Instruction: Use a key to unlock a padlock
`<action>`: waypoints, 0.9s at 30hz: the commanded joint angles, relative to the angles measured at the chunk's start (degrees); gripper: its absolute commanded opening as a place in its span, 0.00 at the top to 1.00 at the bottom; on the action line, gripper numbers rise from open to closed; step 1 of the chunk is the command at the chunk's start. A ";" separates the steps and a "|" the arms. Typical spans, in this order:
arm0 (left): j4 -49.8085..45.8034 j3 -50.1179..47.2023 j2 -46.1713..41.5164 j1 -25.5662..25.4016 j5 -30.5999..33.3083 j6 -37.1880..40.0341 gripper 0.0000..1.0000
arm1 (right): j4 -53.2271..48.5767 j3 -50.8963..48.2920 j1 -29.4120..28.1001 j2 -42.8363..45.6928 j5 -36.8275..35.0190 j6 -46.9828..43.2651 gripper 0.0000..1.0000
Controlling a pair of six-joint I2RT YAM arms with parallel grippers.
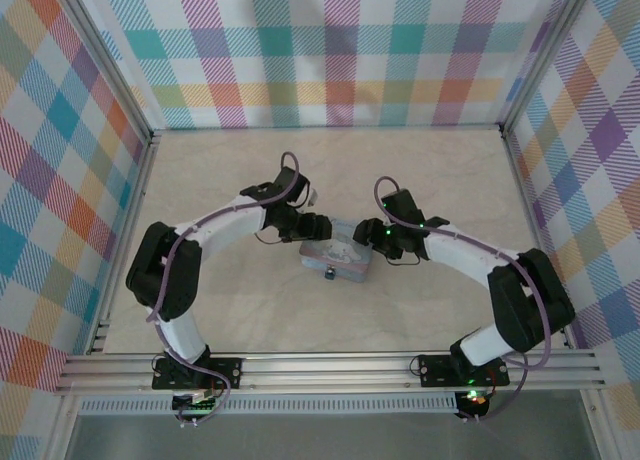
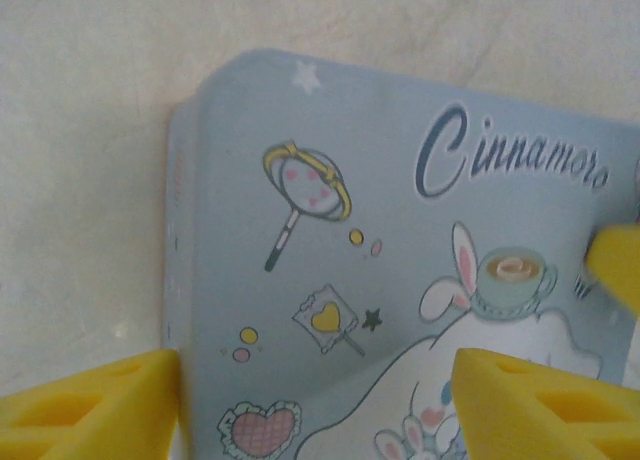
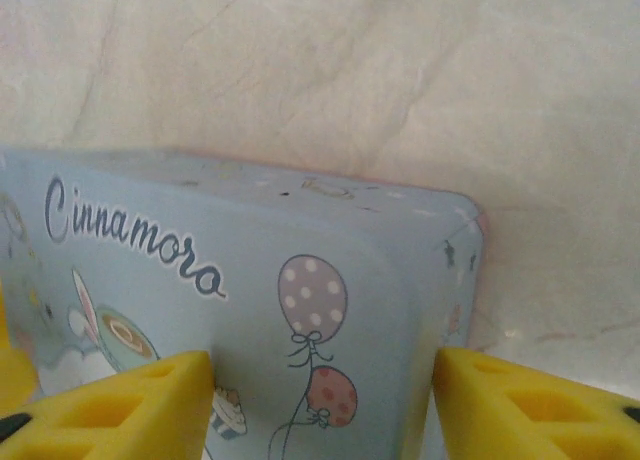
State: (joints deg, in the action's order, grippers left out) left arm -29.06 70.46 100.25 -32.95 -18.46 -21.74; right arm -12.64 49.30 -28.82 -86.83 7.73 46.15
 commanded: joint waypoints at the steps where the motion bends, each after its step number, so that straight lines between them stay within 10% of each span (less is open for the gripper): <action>1: 6.65 -3.26 -2.99 -1.40 -2.11 -4.58 0.31 | 2.00 3.29 1.11 -2.69 2.79 -3.09 0.43; 27: 6.14 2.65 -0.55 -2.21 6.18 -7.15 0.25 | -5.40 14.41 5.88 -8.91 -0.06 -10.01 0.30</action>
State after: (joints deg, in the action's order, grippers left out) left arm -23.57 74.35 104.36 -34.44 -14.24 -28.18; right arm -15.90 61.69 -22.74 -96.51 7.92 37.98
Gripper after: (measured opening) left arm 0.744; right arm 0.694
